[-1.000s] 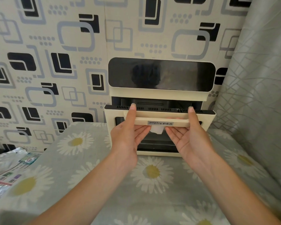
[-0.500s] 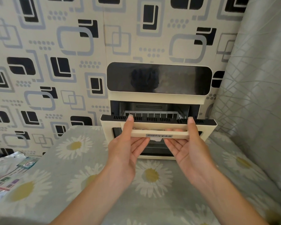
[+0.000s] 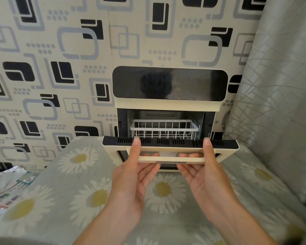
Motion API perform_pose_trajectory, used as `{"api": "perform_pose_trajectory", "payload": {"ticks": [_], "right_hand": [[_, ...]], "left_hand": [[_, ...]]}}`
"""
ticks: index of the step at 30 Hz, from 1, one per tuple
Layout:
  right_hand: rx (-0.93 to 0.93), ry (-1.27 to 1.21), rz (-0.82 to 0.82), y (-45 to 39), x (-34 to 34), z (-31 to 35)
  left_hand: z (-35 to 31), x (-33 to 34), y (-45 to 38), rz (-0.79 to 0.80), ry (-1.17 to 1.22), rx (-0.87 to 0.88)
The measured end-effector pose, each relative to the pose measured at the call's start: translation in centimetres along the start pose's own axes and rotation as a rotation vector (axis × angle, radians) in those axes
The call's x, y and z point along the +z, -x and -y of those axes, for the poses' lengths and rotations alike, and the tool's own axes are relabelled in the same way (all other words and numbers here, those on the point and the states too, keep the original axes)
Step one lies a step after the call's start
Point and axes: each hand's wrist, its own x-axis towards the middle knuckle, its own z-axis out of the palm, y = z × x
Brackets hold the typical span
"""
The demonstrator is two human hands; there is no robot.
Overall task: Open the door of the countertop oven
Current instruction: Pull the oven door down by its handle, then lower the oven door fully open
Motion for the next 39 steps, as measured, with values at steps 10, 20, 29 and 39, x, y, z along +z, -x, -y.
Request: {"api": "perform_pose_trajectory", "payload": {"ticks": [10, 20, 29, 39], "right_hand": [[-0.028, -0.01, 0.0, 1.2, -1.2, -1.2], [0.002, 0.007, -0.028, 2.2, -2.3, -2.4], [0.034, 0.027, -0.073, 3.0, -3.3, -3.6], [0.098, 0.016, -0.151, 3.7, -4.4, -4.8]], "left_hand": [[0.9, -1.2, 1.1, 0.016, -0.068, 0.035], [2.0, -2.7, 1.8, -0.04, -0.088, 0.012], [3.2, -4.2, 2.3, -0.068, -0.169, -0.012], [4.7, -5.7, 3.1, -0.1, -0.144, -0.039]]}}
